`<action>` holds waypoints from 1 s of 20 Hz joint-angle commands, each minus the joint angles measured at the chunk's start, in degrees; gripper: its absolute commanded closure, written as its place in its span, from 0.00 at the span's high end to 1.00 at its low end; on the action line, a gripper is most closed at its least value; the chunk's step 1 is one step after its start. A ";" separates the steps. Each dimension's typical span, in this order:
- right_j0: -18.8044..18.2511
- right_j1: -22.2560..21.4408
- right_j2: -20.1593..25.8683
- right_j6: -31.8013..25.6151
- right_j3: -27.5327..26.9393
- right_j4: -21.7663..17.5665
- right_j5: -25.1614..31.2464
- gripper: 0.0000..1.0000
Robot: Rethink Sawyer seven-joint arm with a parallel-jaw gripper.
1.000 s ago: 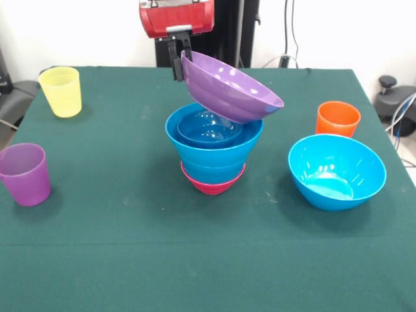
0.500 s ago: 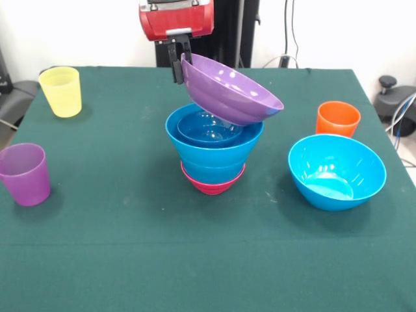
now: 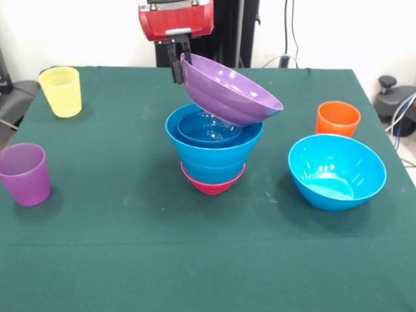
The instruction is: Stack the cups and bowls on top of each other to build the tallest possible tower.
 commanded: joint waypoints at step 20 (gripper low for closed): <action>2.98 2.79 -2.27 0.49 -5.26 -3.80 -0.54 0.00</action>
